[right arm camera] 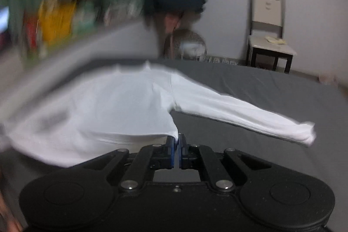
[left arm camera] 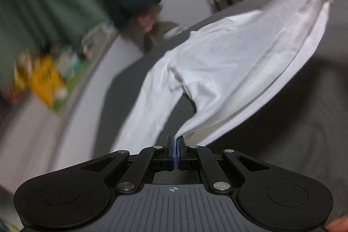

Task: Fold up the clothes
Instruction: 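Lift and pull the shirt hem with both grippers, then open both grippers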

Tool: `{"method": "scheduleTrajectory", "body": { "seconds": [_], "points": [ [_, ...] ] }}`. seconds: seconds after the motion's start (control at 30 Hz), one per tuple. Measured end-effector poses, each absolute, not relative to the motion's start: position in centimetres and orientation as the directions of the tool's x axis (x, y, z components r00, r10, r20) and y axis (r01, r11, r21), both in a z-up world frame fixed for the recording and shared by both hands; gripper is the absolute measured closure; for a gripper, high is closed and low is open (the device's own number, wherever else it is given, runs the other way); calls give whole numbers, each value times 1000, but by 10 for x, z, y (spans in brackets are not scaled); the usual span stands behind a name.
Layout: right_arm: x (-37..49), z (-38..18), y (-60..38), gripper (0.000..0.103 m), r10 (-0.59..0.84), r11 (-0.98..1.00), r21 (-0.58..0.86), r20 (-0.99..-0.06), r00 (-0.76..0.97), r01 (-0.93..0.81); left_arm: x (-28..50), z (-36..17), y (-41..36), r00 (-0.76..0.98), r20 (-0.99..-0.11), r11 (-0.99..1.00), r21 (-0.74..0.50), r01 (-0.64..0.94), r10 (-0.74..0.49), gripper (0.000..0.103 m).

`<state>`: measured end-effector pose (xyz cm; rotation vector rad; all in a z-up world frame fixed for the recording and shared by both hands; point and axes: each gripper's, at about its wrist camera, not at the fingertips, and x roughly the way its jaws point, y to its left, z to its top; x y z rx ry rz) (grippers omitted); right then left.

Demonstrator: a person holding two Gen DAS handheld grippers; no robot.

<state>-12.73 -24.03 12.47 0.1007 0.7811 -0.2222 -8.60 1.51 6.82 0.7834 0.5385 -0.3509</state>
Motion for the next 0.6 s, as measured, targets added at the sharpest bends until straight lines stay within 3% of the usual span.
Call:
{"method": "scheduleTrajectory", "body": {
  "seconds": [0.13,0.27,0.3,0.47,0.6],
  "points": [
    [-112,85,-251,99,-130,983,-38,-839,529,181,-92,50,7,768,-635,562,604,565,-89,100],
    [-126,115,-228,99,-122,992,-77,-755,644,97,-95,70,12,824,-562,600,634,487,-75,100],
    [-124,108,-223,99,-110,994,-88,-778,619,66,-95,74,14,827,-558,610,634,476,-65,100],
    [-112,81,-208,99,-77,990,-124,-865,496,-62,-103,33,6,655,-756,447,586,675,2,100],
    [-101,67,-212,99,-91,984,-148,-896,434,-99,-111,11,-5,591,-807,355,552,755,-1,100]
  ]
}}
